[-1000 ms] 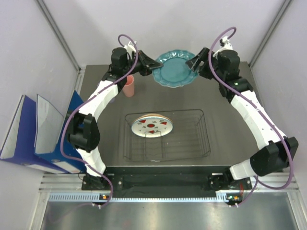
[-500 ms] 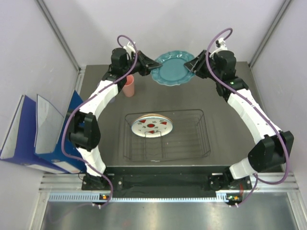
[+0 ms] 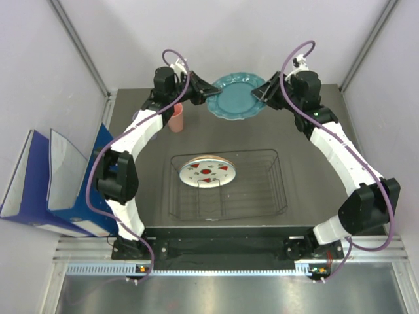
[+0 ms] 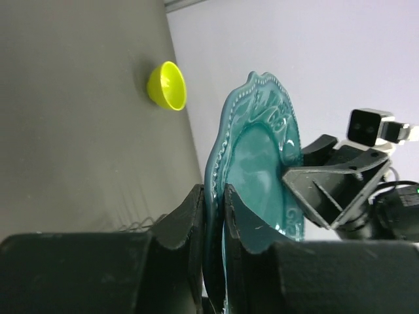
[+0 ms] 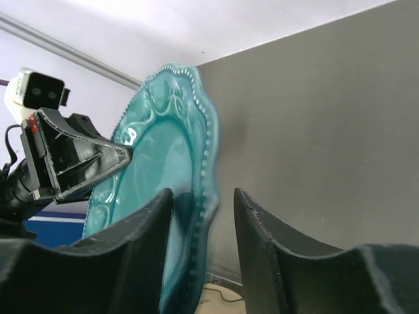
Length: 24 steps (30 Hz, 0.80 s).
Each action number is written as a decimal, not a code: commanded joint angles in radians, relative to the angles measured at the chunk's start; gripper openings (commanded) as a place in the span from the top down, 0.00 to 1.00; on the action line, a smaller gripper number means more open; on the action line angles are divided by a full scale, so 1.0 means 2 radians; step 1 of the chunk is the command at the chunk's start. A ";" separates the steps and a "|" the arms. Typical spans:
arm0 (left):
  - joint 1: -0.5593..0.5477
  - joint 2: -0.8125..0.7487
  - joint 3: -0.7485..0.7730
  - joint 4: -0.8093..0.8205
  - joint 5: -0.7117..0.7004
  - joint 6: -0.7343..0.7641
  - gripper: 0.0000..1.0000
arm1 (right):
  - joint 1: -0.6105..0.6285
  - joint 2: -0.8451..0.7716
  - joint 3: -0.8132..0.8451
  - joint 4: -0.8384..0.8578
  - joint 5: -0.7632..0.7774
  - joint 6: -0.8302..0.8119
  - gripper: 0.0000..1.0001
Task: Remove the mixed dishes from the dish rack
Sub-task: Pick up the plate from the dish rack.
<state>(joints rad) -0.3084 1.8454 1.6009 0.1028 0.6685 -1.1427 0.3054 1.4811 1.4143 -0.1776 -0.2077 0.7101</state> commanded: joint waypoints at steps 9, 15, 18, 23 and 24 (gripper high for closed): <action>-0.002 -0.040 0.047 -0.022 -0.053 0.079 1.00 | -0.002 -0.025 0.015 -0.022 0.010 0.017 0.56; -0.002 -0.045 0.041 -0.021 -0.060 0.087 1.00 | -0.002 -0.025 0.020 -0.045 0.007 0.021 0.94; -0.002 -0.044 0.040 -0.008 -0.055 0.080 1.00 | -0.003 -0.021 0.021 -0.050 -0.003 0.021 1.00; -0.003 -0.044 0.024 0.018 -0.037 0.058 1.00 | -0.003 -0.013 0.013 -0.032 -0.033 0.023 1.00; -0.003 -0.043 0.022 0.021 -0.035 0.055 1.00 | -0.005 -0.010 0.011 -0.026 -0.052 0.028 1.00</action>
<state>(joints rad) -0.3103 1.8389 1.6260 -0.0154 0.5972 -0.9981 0.2905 1.4780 1.4147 -0.2859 -0.2058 0.7723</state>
